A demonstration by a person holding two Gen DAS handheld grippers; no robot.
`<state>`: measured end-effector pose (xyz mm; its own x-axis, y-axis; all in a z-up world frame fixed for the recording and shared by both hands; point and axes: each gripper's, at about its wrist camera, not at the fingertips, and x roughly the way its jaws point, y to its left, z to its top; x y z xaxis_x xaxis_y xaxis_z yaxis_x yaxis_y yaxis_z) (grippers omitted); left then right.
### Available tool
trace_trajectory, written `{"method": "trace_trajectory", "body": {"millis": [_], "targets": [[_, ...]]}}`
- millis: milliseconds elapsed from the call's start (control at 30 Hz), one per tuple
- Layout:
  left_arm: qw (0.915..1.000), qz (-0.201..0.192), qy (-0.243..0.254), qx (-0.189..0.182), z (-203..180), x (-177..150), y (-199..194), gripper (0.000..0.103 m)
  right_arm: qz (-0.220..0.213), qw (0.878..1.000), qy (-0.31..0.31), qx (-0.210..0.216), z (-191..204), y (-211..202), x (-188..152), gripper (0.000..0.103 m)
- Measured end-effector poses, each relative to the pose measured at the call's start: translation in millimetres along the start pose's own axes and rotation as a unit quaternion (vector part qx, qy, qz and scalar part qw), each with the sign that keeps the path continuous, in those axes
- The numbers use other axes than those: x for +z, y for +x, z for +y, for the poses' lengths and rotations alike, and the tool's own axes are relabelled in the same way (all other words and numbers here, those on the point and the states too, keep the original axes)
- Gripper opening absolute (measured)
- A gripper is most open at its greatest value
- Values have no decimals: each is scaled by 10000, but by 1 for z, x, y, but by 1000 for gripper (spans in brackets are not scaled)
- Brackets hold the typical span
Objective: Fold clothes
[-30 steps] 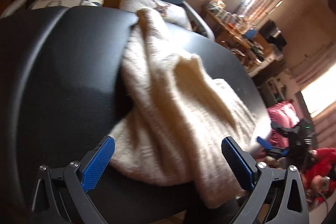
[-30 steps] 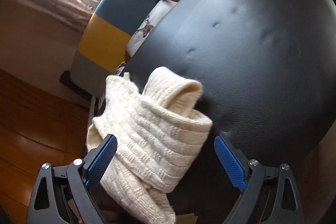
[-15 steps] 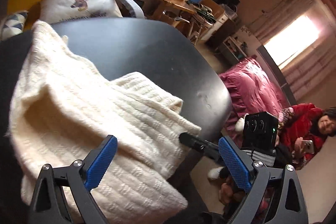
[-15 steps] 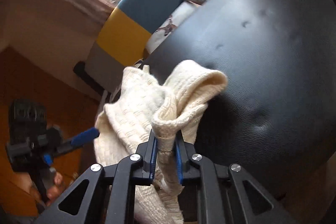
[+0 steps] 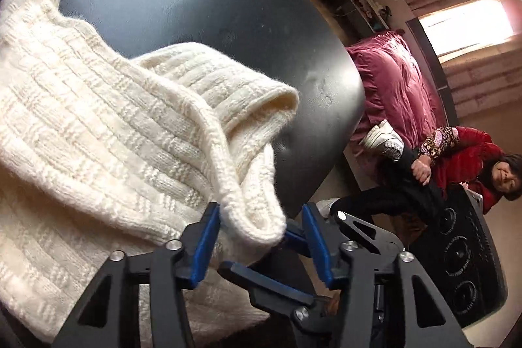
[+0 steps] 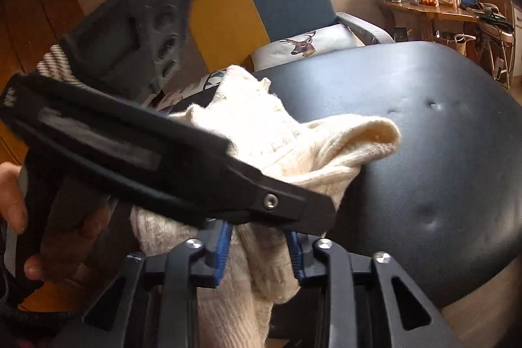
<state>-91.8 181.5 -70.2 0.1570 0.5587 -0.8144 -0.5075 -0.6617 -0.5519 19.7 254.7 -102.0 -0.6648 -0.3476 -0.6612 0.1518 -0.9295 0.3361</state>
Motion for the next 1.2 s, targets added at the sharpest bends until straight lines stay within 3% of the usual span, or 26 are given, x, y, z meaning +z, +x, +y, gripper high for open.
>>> {"method": "trace_trajectory", "body": {"millis": [33,133,267,400,467,667,800,1000,1133,1200], "targets": [[10000,9,47,80,0,0,2,26,52,10000,-14,-46,0,-1,-3,32],[9995,38,73,309,2,-1,7,17,180,9998,78,-100,-6,-8,-14,33],[9991,-173,75,367,9,-6,3,14,306,9988,246,-293,-20,-17,-25,33],[9966,-793,227,-40,4,-13,-37,14,457,9957,690,-414,-38,-13,-30,33],[9903,-1278,283,-460,5,-16,-76,14,475,9940,862,-478,-37,-13,-29,33],[9614,-2629,6,-813,54,-38,-193,14,357,9923,1180,-95,-40,-1,-6,33],[9515,-2950,-651,-586,116,-66,-224,14,343,9927,1148,127,-26,17,14,33],[9417,-2866,-1762,75,194,-125,-210,15,1010,9914,821,-134,6,75,29,33],[9157,-2869,-2796,313,251,-171,-204,22,1204,9877,1000,-21,10,87,22,33],[9040,-2977,-3059,232,264,-197,-206,35,1197,9872,1051,27,8,86,19,35]]}}
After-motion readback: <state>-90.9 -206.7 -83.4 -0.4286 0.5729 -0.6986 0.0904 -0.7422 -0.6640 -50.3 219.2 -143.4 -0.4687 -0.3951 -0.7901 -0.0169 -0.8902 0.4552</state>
